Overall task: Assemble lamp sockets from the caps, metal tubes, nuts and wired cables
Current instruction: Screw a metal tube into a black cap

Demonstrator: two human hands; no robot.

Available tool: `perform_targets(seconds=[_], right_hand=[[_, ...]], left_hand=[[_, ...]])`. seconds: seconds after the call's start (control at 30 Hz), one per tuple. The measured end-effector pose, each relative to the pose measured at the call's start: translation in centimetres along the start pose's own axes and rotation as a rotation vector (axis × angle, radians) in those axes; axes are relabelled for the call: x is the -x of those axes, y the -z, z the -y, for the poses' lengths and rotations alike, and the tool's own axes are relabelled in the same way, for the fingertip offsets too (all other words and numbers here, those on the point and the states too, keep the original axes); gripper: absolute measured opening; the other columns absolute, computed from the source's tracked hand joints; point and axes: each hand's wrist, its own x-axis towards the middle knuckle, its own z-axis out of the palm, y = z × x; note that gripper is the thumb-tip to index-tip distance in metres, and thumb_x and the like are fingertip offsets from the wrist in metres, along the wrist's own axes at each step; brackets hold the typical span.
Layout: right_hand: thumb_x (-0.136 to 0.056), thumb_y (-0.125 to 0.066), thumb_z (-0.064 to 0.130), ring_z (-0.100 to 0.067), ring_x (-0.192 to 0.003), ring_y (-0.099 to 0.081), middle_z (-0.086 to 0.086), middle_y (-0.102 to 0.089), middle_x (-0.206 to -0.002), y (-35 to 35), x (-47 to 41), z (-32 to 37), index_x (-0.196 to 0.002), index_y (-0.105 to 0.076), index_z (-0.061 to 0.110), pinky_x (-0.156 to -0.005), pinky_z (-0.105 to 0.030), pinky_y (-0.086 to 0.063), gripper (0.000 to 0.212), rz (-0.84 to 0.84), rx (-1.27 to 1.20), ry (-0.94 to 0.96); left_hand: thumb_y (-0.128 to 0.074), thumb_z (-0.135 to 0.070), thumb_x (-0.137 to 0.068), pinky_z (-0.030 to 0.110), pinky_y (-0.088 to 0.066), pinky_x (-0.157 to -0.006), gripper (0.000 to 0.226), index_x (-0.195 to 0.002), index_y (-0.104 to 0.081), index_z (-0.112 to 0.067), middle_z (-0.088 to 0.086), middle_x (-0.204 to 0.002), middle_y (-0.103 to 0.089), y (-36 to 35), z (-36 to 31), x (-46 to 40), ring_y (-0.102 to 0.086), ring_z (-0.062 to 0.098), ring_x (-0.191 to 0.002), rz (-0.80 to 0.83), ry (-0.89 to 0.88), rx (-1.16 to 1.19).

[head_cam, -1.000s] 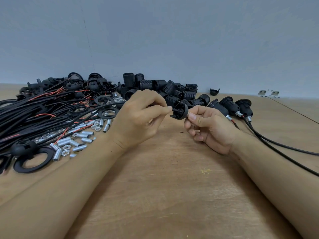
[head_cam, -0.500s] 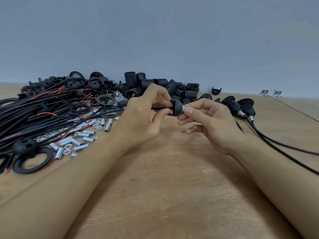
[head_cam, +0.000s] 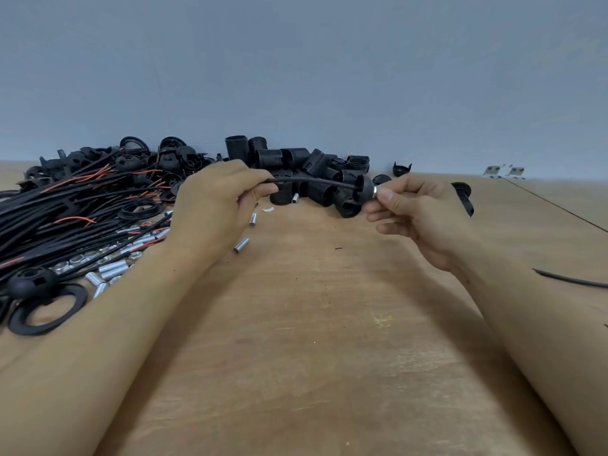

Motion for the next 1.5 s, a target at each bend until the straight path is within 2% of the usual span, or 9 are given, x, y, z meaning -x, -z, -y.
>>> perform_targets(seconds=[0.23, 0.43, 0.57, 0.73, 0.9, 1.07, 1.23, 1.4, 1.5], right_hand=[[-0.086, -0.068, 0.023, -0.018, -0.082, -0.073, -0.006, -0.076, -0.081, 0.5, 0.0, 0.8, -0.081, -0.069, 0.019, -0.082, -0.033, -0.052, 0.007, 0.043, 0.059, 0.062], [-0.079, -0.077, 0.016, -0.003, -0.081, -0.070, 0.008, -0.076, -0.080, 0.4, 0.5, 0.7, -0.072, -0.077, 0.029, -0.075, -0.016, -0.052, 0.014, 0.118, 0.378, 0.146], [-0.087, -0.071, 0.010, -0.010, -0.066, -0.066, -0.002, -0.074, -0.081, -1.2, 1.1, 0.5, -0.084, -0.072, 0.015, -0.066, -0.023, -0.055, 0.006, 0.249, 0.482, 0.170], [-0.092, -0.064, 0.006, -0.007, -0.047, -0.040, 0.003, -0.065, -0.065, -0.4, 0.8, 1.0, -0.086, -0.068, 0.023, -0.043, -0.018, -0.032, 0.018, 0.193, 0.384, 0.182], [-0.094, -0.060, 0.005, -0.009, -0.046, -0.045, -0.003, -0.062, -0.063, 2.3, 0.5, 1.9, -0.079, -0.068, 0.016, -0.045, -0.023, -0.034, 0.020, 0.041, 0.391, 0.207], [-0.103, -0.041, 0.008, -0.019, -0.058, -0.059, -0.006, -0.071, -0.081, 0.9, 0.7, 1.3, -0.103, -0.064, 0.009, -0.052, -0.032, -0.047, 0.024, 0.074, 0.423, 0.165], [-0.097, -0.054, 0.046, -0.001, -0.069, -0.060, 0.010, -0.067, -0.089, 0.0, 1.0, 1.3, -0.116, -0.064, 0.033, -0.064, -0.012, -0.044, 0.025, 0.073, 0.600, 0.360], [-0.088, -0.067, 0.015, -0.013, -0.073, -0.050, 0.012, -0.052, -0.078, -0.6, 1.1, 1.5, -0.083, -0.063, 0.021, -0.064, -0.035, -0.040, 0.008, 0.103, 1.021, 0.665], [-0.092, -0.058, 0.015, -0.022, -0.095, -0.053, 0.007, -0.055, -0.099, -1.1, 1.1, 1.0, -0.113, -0.062, 0.023, -0.078, -0.041, -0.046, 0.022, 0.125, 1.244, 0.521]], left_hand=[[-0.063, -0.021, -0.096, 0.040, -0.048, -0.057, 0.018, -0.103, -0.077, -0.013, -0.003, -0.070, -0.056, 0.2, -0.6, 0.0, -0.049, 0.018, -0.068, -0.015, -0.078, -0.036], [-0.058, -0.020, -0.098, 0.033, -0.048, -0.057, 0.021, -0.106, -0.075, -0.010, -0.007, -0.072, -0.055, 0.3, -2.6, 0.2, -0.054, 0.022, -0.070, 0.155, -0.263, -0.028], [-0.055, -0.012, -0.099, 0.040, -0.044, -0.062, 0.017, -0.089, -0.066, -0.004, -0.011, -0.075, -0.039, -0.8, -4.0, 0.5, -0.036, 0.016, -0.070, 0.312, -0.334, 0.071], [-0.050, -0.021, -0.099, 0.022, -0.035, -0.077, 0.030, -0.122, -0.064, -0.008, -0.016, -0.086, -0.046, -0.7, -3.2, 0.3, -0.037, 0.002, -0.079, 0.294, -0.185, 0.118], [-0.050, -0.024, -0.101, 0.035, -0.044, -0.061, 0.026, -0.103, -0.071, -0.010, -0.007, -0.073, -0.061, -0.1, -1.2, 0.2, -0.051, 0.014, -0.065, 0.140, 0.021, 0.150], [-0.033, -0.049, -0.101, 0.043, -0.051, -0.068, 0.052, -0.098, -0.068, -0.010, 0.000, -0.077, -0.067, -1.0, -3.0, 0.9, -0.062, 0.025, -0.072, 0.309, -0.004, 0.049], [-0.029, -0.051, -0.103, 0.044, -0.049, -0.067, 0.054, -0.096, -0.068, -0.014, -0.003, -0.074, -0.060, -1.3, -3.0, 0.5, -0.058, 0.025, -0.073, 0.360, -0.007, -0.034], [-0.039, -0.042, -0.102, 0.038, -0.044, -0.062, 0.036, -0.111, -0.068, -0.023, -0.009, -0.074, -0.041, -1.6, -3.3, 0.8, -0.045, 0.018, -0.072, 0.434, -0.093, -0.073], [-0.044, -0.036, -0.102, 0.039, -0.045, -0.063, 0.027, -0.102, -0.065, -0.020, -0.012, -0.074, -0.039, -2.1, -3.5, 1.0, -0.047, 0.020, -0.073, 0.494, -0.099, -0.084]])
